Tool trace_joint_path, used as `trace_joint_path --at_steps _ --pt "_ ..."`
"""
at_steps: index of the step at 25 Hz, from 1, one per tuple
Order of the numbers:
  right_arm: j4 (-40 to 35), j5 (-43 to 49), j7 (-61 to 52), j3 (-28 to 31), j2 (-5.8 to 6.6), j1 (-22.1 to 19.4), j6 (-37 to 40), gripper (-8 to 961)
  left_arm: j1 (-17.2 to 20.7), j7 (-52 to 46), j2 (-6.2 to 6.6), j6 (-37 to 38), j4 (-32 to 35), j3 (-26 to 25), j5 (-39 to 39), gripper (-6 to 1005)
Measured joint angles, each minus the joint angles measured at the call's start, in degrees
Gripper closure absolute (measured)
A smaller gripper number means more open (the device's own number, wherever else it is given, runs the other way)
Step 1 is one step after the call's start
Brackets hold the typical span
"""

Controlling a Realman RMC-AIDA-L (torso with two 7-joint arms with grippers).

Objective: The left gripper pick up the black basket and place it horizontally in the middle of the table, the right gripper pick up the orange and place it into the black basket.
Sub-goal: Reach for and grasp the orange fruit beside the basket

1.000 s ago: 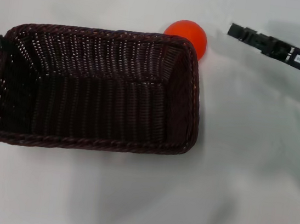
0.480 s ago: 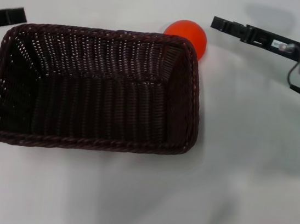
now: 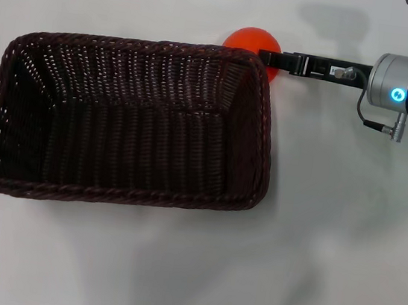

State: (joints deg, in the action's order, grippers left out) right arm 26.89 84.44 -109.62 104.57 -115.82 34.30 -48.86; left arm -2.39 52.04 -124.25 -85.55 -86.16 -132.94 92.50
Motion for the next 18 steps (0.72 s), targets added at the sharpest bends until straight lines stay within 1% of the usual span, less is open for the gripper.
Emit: trace_joint_path --at_steps 2,8,10,15,18 --pt "0.2 0.1 0.0 0.0 -0.01 -0.2 0.0 141 0.1 1.7 -0.01 -0.4 1.3 -0.5 -1.7 107" --pt "0.2 0.2 -0.2 0.3 -0.02 -0.5 0.3 303 -0.1 3.8 -0.02 -0.8 4.3 -0.8 -4.4 107" --pt "0.2 0.2 -0.2 0.3 -0.12 -0.3 0.5 555 -0.2 4.2 -0.02 -0.9 5.2 -0.7 -5.2 107" --pt "0.2 0.3 0.1 0.3 -0.49 0.1 1.3 783 -0.5 5.1 0.04 -1.9 7.6 -0.8 -6.7 107" --pt "0.5 0.3 0.1 0.3 -0.58 0.1 1.7 815 -0.6 5.7 0.10 -2.3 8.9 -0.8 -7.6 107"
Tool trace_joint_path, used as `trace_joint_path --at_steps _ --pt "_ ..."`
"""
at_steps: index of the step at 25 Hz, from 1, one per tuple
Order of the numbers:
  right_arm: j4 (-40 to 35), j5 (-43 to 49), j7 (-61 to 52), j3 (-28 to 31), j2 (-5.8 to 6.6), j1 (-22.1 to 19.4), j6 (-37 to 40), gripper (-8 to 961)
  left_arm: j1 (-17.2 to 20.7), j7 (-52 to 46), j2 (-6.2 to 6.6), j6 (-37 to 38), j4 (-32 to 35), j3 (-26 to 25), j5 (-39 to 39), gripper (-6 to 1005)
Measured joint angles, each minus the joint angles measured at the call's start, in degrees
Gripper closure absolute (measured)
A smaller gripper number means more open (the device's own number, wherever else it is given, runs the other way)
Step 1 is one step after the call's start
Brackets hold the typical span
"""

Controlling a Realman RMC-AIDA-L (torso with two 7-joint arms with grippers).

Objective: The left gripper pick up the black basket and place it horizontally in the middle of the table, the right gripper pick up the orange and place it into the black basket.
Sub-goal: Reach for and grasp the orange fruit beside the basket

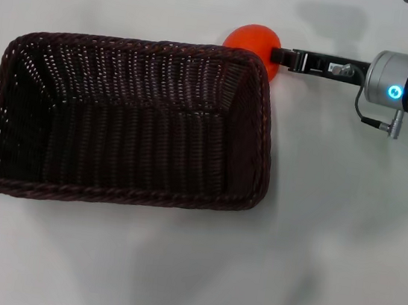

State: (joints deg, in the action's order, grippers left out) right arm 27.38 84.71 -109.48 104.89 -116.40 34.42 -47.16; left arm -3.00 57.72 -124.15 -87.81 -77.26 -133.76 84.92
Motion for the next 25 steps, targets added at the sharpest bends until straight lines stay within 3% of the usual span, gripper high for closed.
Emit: trace_joint_path --at_steps 8,12,16,20,21,25 --pt "5.2 0.1 -1.2 0.0 -0.68 -2.7 -1.3 902 0.2 0.7 0.05 -0.2 0.8 0.0 -0.4 107" --pt "5.9 0.1 -2.4 -0.3 -0.41 -3.4 -3.1 902 0.2 0.7 0.15 -0.2 0.9 0.0 -0.4 107" --pt "7.6 0.1 -2.5 -0.3 -0.92 -5.1 -3.9 902 0.1 0.7 0.24 -0.3 0.9 -0.1 -0.5 107" --pt "14.1 0.3 -1.9 -0.3 -2.30 -8.6 -5.4 903 -0.1 0.7 0.23 -0.3 0.9 -0.4 -0.5 108" --pt "18.7 0.7 -1.9 -0.4 -2.86 -10.7 -6.1 903 -0.2 0.7 0.23 -0.3 1.0 -0.6 -0.5 108" --pt "25.3 0.7 -2.0 -1.4 -3.13 -13.8 -7.4 903 -0.2 0.7 0.22 -0.6 1.0 -0.7 -0.5 108"
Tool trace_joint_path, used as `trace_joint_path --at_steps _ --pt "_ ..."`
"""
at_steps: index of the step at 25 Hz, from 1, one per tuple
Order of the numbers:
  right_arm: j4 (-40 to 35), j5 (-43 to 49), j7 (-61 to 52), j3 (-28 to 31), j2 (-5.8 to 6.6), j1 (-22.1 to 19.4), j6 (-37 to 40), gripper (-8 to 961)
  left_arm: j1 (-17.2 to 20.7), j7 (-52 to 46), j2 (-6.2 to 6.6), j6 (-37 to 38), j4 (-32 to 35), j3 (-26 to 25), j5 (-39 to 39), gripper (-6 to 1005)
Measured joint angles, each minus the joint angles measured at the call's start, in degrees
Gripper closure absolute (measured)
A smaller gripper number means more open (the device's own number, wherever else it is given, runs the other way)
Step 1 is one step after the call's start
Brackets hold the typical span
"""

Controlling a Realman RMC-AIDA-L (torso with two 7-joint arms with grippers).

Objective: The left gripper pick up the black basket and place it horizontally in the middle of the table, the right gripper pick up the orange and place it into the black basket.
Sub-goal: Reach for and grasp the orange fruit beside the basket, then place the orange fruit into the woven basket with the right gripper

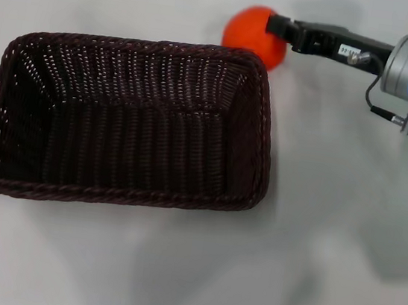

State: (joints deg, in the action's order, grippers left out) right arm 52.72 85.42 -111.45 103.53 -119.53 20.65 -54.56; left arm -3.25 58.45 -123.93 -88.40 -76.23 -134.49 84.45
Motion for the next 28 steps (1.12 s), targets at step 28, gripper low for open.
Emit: trace_joint_path --at_steps 28 --pt "9.8 0.7 2.1 -7.2 0.23 0.2 -11.1 760 0.0 15.9 -0.05 -5.6 15.2 -7.3 -4.6 108"
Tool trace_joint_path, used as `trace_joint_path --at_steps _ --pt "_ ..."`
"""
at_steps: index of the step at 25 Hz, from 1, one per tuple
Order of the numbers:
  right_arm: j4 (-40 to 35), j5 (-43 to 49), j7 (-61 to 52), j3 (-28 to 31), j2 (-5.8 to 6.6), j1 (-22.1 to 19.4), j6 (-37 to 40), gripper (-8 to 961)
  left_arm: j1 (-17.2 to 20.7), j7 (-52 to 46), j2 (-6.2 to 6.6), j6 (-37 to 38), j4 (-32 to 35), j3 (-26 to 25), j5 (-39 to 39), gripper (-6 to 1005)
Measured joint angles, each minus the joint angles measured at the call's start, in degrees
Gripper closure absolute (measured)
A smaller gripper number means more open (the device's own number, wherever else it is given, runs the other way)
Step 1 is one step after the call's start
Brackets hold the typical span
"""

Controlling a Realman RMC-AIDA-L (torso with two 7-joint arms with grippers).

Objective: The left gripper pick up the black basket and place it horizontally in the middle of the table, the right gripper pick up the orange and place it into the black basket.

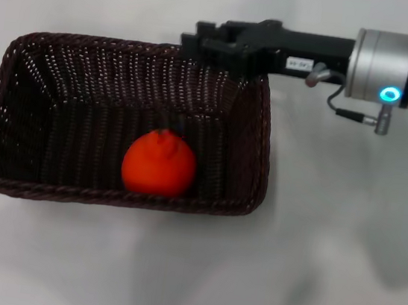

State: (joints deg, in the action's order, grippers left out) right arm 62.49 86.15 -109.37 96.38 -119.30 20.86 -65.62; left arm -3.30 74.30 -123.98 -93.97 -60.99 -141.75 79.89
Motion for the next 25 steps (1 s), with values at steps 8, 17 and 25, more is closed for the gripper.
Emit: trace_joint_path --at_steps 8,17,25 --pt "-14.5 -16.6 23.3 10.4 -0.23 -2.5 -1.5 277 -1.8 33.1 0.05 -0.5 23.4 -14.9 -0.7 108" --pt "-55.3 -56.2 75.1 16.4 -1.24 1.0 -19.8 80 -1.1 53.9 -0.16 3.8 39.9 -23.0 -7.1 110" --pt "-60.3 -61.3 78.4 16.4 -1.36 2.0 -22.2 23 -1.4 54.0 -0.05 4.6 41.4 -23.1 -10.1 112"
